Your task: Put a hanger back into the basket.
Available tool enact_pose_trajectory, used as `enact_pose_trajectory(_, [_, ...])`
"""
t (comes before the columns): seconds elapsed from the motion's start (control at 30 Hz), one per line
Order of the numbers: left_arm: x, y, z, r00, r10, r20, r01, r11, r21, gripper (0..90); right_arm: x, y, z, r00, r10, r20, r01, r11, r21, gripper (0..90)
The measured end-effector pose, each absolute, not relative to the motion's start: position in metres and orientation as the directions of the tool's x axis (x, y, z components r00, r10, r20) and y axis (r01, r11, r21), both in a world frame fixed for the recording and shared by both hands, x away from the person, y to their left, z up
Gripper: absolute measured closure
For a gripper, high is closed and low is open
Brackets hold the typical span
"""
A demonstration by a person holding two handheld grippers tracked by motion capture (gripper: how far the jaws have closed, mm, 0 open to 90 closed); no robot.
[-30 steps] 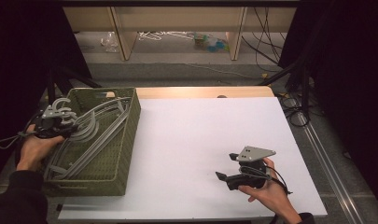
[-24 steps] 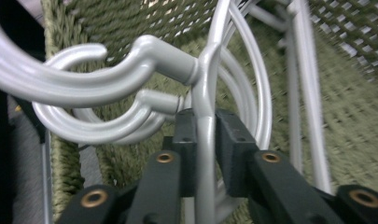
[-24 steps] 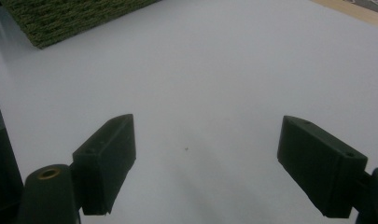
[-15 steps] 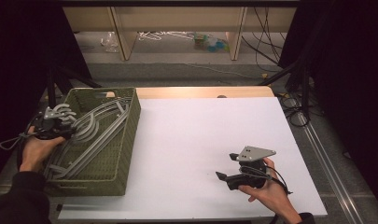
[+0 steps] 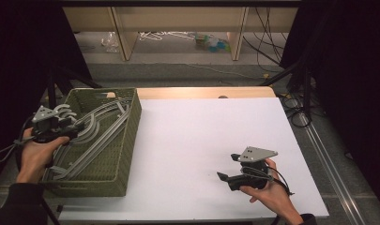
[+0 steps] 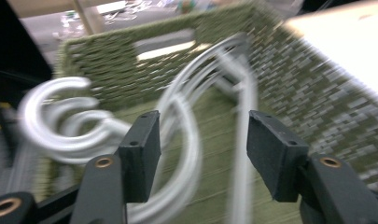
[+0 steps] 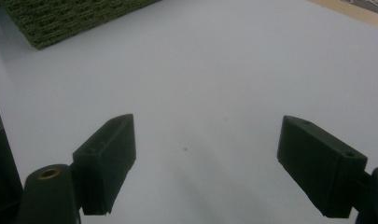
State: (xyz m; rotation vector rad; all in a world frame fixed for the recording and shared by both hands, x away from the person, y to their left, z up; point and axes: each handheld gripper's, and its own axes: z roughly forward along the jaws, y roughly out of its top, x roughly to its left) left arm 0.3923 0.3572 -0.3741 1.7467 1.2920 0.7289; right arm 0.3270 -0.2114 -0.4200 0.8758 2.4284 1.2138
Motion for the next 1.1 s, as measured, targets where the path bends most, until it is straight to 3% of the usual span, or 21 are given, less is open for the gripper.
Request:
enact_pose_trajectory(0.2, [0.374,0.324,-0.362,0.374,0.925,-0.068,0.396,-0.093,0.914,39.7,0.327,-0.211,-0.421,-0.774,0.633,0.015,0.392,0.461,0.796,20.3])
enact_pose_trajectory(0.5, [0.349,0.256,-0.356,0.518,0.855,-0.018,0.292,-0.158,0.943,36.4,0.328,-0.211,-0.421,-0.772,0.635,0.012,0.388,0.457,0.801,20.1])
enact_pose_trajectory(0.8, [0.330,0.209,-0.366,0.617,0.787,-0.001,0.249,-0.193,0.949,32.5,0.328,-0.211,-0.422,-0.776,0.631,0.013,0.386,0.457,0.801,20.1])
enact_pose_trajectory(1.1, [0.315,0.185,-0.383,0.667,0.745,0.011,0.224,-0.214,0.951,29.0,0.327,-0.211,-0.422,-0.775,0.631,0.018,0.386,0.452,0.804,20.1])
